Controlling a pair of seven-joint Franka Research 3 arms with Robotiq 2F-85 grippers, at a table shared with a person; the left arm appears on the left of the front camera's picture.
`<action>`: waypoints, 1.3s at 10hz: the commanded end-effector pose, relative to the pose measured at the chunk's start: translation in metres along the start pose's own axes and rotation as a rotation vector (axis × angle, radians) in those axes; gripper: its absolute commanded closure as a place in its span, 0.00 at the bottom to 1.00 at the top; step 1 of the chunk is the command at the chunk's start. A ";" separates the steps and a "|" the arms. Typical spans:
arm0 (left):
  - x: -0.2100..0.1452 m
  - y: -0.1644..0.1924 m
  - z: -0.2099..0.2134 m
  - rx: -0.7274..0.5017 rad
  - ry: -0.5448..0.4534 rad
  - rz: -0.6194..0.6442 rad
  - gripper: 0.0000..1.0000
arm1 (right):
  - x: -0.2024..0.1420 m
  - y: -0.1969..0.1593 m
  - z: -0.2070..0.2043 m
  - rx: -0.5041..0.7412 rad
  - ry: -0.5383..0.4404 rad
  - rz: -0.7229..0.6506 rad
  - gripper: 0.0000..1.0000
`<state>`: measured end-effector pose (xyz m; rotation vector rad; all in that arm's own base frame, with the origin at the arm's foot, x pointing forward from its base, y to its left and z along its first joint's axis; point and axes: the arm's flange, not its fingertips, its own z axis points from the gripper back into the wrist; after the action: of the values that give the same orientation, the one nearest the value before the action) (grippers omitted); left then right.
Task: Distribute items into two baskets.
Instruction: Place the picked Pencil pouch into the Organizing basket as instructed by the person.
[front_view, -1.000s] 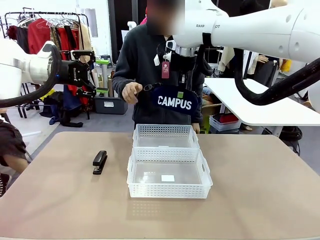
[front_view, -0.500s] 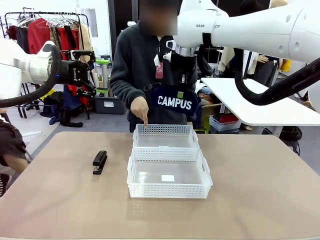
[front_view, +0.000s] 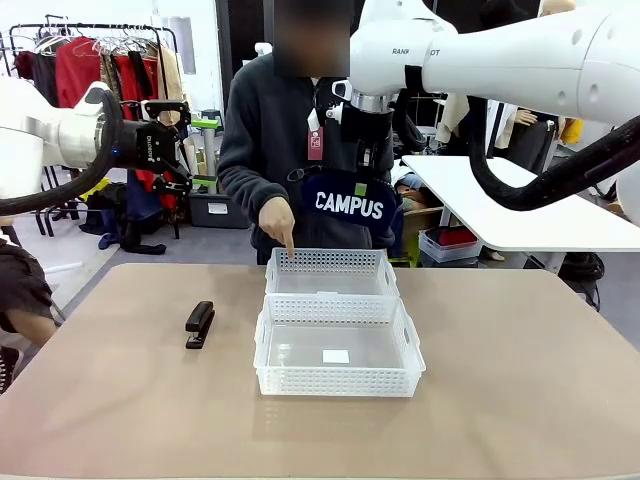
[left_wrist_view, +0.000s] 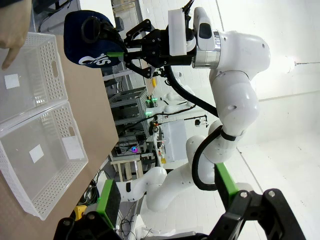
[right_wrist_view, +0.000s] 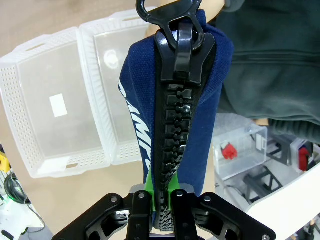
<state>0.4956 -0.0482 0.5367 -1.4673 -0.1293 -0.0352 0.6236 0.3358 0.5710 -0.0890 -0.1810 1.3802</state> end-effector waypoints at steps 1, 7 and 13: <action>0.000 -0.002 0.001 0.000 -0.006 -0.004 0.00 | 0.000 0.000 0.004 -0.008 -0.006 0.000 1.00; 0.000 -0.002 0.001 0.000 -0.006 -0.004 0.00 | 0.011 -0.001 -0.057 0.053 0.055 0.215 1.00; 0.000 -0.002 0.001 0.000 -0.006 -0.004 0.00 | 0.018 0.001 -0.154 0.103 0.137 0.286 1.00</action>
<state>0.4956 -0.0482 0.5367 -1.4672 -0.1293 -0.0351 0.6494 0.3593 0.4188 -0.0931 0.0371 1.6452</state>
